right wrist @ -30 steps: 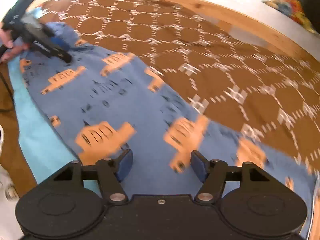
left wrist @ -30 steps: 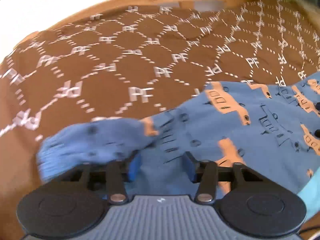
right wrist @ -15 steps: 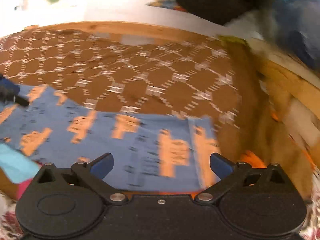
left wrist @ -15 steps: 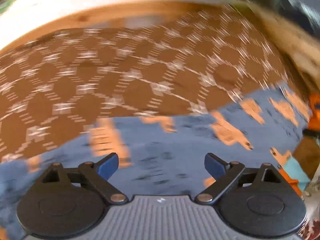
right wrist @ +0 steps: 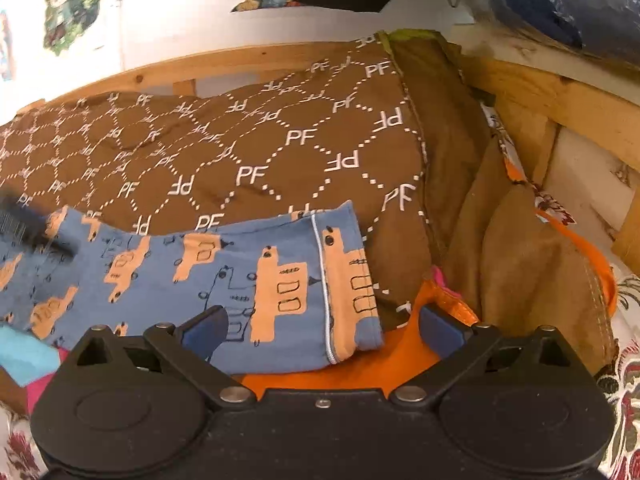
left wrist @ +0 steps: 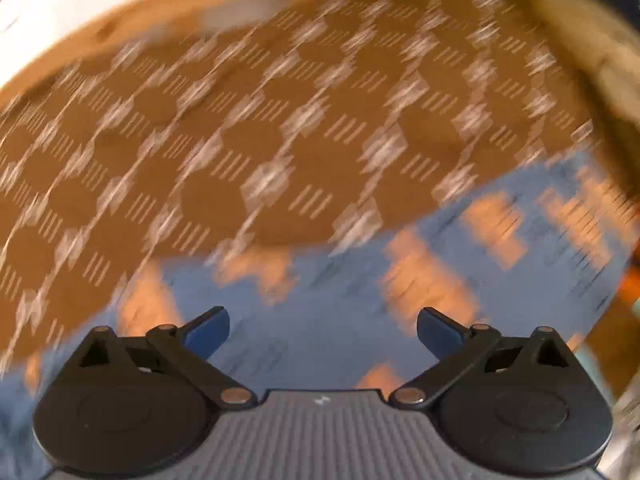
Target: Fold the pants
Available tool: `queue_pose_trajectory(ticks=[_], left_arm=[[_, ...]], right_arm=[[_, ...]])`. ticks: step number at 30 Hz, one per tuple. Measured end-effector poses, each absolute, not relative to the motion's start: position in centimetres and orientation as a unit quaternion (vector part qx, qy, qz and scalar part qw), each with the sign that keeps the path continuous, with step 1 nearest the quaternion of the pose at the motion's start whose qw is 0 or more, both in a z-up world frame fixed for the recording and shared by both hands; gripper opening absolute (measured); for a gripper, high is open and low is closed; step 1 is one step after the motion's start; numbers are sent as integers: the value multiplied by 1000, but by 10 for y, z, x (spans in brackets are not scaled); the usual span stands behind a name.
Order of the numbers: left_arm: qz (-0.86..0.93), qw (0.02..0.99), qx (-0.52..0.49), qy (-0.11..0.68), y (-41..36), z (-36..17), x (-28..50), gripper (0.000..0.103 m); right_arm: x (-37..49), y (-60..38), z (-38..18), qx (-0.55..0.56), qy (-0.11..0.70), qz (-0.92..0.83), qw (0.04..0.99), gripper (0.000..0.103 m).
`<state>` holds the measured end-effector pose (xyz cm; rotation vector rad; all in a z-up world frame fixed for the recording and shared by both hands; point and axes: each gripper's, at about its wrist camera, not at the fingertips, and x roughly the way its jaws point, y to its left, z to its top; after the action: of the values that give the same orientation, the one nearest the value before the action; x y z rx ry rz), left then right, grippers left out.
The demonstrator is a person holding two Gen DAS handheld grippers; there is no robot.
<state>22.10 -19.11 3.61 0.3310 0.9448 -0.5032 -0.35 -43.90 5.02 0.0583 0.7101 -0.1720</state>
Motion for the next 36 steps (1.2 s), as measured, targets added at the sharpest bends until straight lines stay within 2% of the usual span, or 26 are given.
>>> queue_pose_trajectory(ticks=[3, 7, 9, 12, 18, 20, 22, 24, 26, 33, 36], left_arm=[[-308, 836, 182, 417, -256, 54, 233, 102], [-378, 801, 267, 379, -350, 52, 236, 96], [-395, 786, 295, 373, -384, 40, 240, 85], [-399, 776, 303, 382, -409, 19, 244, 82], [-378, 787, 292, 389, -412, -1, 242, 86], [-369, 792, 281, 398, -407, 1, 242, 86], [-353, 800, 258, 411, -400, 5, 243, 86], [-350, 806, 212, 426, -389, 13, 245, 85], [-351, 809, 168, 442, -380, 22, 244, 85], [-386, 772, 31, 504, -357, 46, 244, 87], [-387, 757, 13, 526, -365, 46, 245, 87]], right_arm=[[-3, -441, 45, 39, 362, -64, 929, 83], [-5, -442, 43, 39, 365, -72, 928, 74], [-5, -446, 40, 38, 368, -85, 925, 70], [-6, -451, 38, 49, 365, -87, 926, 70], [1, -455, 28, 65, 365, -79, 925, 72], [0, -457, 29, 83, 356, -80, 927, 64], [0, -461, 30, 102, 351, -91, 926, 40], [-1, -465, 30, 106, 349, -111, 924, 24], [-4, -466, 33, 115, 338, -114, 927, 18], [-8, -417, 37, -49, 317, -93, 943, 14], [-7, -398, 35, -96, 313, -75, 942, 11]])
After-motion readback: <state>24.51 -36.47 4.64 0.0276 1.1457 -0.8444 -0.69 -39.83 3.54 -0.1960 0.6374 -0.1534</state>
